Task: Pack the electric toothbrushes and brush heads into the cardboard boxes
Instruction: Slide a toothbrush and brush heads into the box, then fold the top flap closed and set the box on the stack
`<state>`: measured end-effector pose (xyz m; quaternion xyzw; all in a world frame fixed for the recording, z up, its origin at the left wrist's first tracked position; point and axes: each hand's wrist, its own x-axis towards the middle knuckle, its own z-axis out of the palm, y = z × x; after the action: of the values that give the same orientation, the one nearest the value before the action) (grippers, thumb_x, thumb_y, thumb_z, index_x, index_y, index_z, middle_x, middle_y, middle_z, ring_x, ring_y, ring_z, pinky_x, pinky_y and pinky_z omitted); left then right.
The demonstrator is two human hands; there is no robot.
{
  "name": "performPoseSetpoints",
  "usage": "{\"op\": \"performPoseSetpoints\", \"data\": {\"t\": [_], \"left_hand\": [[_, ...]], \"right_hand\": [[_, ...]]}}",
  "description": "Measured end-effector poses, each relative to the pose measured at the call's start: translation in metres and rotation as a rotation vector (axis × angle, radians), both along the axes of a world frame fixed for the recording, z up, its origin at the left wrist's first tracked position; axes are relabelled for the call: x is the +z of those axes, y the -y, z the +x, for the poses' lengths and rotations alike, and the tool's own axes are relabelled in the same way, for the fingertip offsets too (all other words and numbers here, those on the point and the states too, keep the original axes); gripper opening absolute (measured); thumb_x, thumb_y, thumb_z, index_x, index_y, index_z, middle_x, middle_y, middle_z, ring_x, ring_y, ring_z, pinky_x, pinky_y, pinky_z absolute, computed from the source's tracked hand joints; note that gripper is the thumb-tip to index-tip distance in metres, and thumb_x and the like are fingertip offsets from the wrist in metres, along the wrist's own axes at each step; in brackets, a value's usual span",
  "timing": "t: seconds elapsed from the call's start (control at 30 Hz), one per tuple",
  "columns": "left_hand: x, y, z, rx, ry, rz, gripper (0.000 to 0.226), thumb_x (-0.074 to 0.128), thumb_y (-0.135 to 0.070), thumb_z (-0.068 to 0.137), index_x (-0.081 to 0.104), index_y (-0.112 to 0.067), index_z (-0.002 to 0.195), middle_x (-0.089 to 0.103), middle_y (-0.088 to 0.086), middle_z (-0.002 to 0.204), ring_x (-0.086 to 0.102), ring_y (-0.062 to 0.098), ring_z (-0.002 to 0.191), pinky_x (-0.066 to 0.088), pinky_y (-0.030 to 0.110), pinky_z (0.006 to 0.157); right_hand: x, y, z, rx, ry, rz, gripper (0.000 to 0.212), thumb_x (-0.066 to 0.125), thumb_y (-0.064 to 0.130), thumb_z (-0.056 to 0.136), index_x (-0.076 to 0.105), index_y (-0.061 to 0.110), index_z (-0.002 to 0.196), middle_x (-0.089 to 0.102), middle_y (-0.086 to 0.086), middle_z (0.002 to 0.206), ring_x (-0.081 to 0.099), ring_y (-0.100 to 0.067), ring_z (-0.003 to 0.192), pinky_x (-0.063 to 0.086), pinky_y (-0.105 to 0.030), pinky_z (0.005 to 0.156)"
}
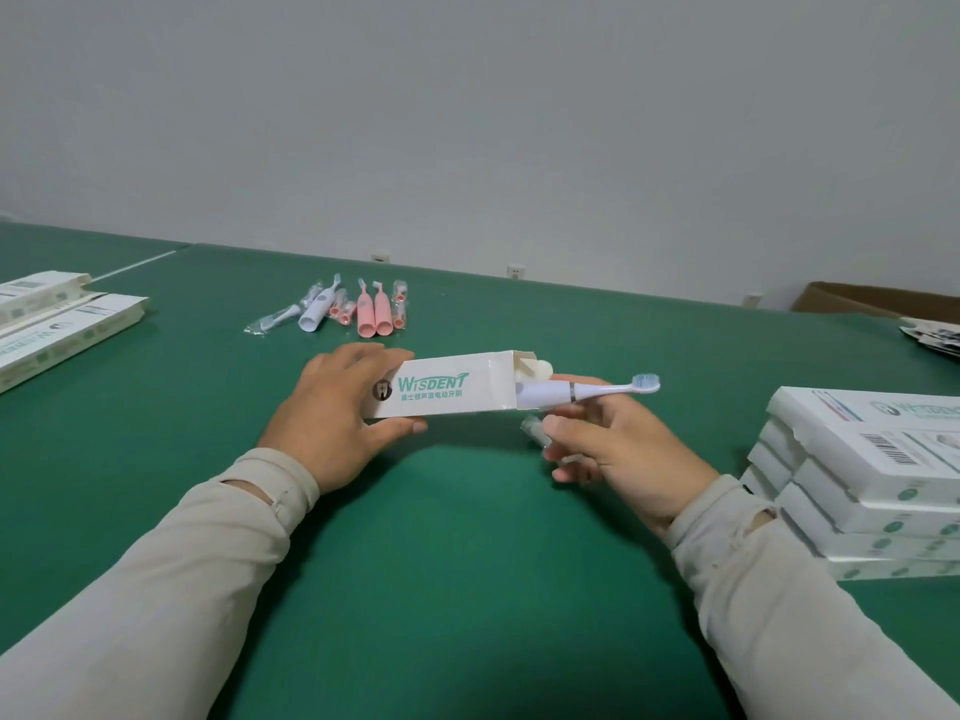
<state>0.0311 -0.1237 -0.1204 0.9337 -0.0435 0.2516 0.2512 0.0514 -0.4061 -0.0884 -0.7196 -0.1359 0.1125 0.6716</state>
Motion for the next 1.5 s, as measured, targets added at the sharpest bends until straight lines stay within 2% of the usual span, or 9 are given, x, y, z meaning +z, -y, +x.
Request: {"op": "performPoseSetpoints", "data": {"t": [0.13,0.23,0.5,0.7,0.9,1.03,1.17,1.33,1.5], "left_hand": [[0.0,-0.004,0.0,0.082,-0.003,0.009,0.063,0.077,-0.05,0.077,0.052,-0.039,0.134,0.05,-0.01,0.137,0.04,0.023,0.125,0.034,0.037,0.103],[0.0,-0.004,0.001,0.085,-0.01,0.019,0.065,0.076,-0.051,0.078,0.052,-0.037,0.136,0.049,-0.01,0.137,0.04,0.023,0.126,0.033,0.036,0.104],[0.001,-0.003,0.0,0.07,-0.028,-0.006,0.066,0.074,-0.054,0.077,0.051,-0.037,0.137,0.049,-0.009,0.138,0.039,0.022,0.129,0.034,0.04,0.107],[0.001,0.007,-0.001,0.03,-0.003,-0.028,0.064,0.075,-0.052,0.076,0.054,-0.038,0.134,0.053,-0.01,0.134,0.043,0.023,0.127,0.034,0.038,0.105],[0.002,0.005,-0.003,0.046,0.004,-0.034,0.064,0.077,-0.051,0.075,0.055,-0.037,0.134,0.054,-0.009,0.134,0.043,0.023,0.127,0.035,0.039,0.105],[0.003,0.007,-0.004,0.045,-0.015,-0.016,0.067,0.074,-0.054,0.075,0.054,-0.036,0.136,0.053,-0.008,0.134,0.042,0.023,0.127,0.034,0.038,0.105],[0.004,0.011,-0.006,0.047,-0.029,-0.016,0.07,0.073,-0.056,0.075,0.051,-0.036,0.138,0.052,-0.008,0.136,0.041,0.023,0.127,0.034,0.038,0.105],[0.006,0.018,-0.008,0.056,-0.043,0.028,0.073,0.074,-0.056,0.076,0.047,-0.038,0.141,0.048,-0.012,0.139,0.039,0.02,0.126,0.04,0.042,0.101],[0.005,0.022,-0.007,0.075,-0.044,0.037,0.063,0.078,-0.039,0.08,0.047,-0.043,0.134,0.053,-0.012,0.127,0.041,0.021,0.121,0.044,0.045,0.096]], "right_hand": [[0.006,0.008,0.01,-0.363,0.053,0.233,0.018,0.064,-0.002,0.092,0.057,0.009,0.104,0.064,-0.008,0.083,0.066,-0.012,0.059,0.055,-0.022,0.054],[0.008,0.018,0.015,-0.425,0.189,0.257,0.008,0.066,0.001,0.092,0.064,0.004,0.099,0.071,-0.008,0.073,0.071,-0.014,0.065,0.057,-0.021,0.061],[0.004,0.011,0.01,-0.4,0.527,-0.064,0.018,0.072,0.008,0.09,0.072,0.026,0.087,0.073,0.007,0.08,0.067,-0.009,0.075,0.055,-0.022,0.074],[-0.006,-0.006,0.003,-0.276,0.755,-0.316,0.023,0.064,0.01,0.094,0.075,0.026,0.106,0.057,0.018,0.101,0.054,0.001,0.086,0.039,-0.005,0.081],[-0.002,-0.002,-0.002,-0.204,0.566,-0.229,0.036,0.061,0.005,0.092,0.07,0.039,0.099,0.056,0.018,0.118,0.061,0.003,0.092,0.043,-0.008,0.077],[-0.005,-0.007,-0.005,-0.119,0.514,-0.236,0.025,0.067,0.012,0.093,0.073,0.03,0.109,0.066,0.013,0.097,0.064,0.005,0.076,0.042,-0.005,0.073],[-0.008,-0.01,-0.003,-0.152,0.55,-0.285,0.021,0.069,0.012,0.092,0.076,0.021,0.109,0.065,0.012,0.096,0.061,0.007,0.082,0.041,-0.004,0.078],[-0.011,-0.013,-0.002,-0.143,0.504,-0.297,0.014,0.069,0.011,0.091,0.079,0.018,0.098,0.065,0.005,0.095,0.064,-0.009,0.088,0.047,-0.018,0.087],[-0.006,-0.011,-0.002,-0.121,0.349,-0.031,0.015,0.07,0.013,0.092,0.07,0.025,0.101,0.072,0.002,0.087,0.07,-0.007,0.079,0.054,-0.021,0.08]]}}
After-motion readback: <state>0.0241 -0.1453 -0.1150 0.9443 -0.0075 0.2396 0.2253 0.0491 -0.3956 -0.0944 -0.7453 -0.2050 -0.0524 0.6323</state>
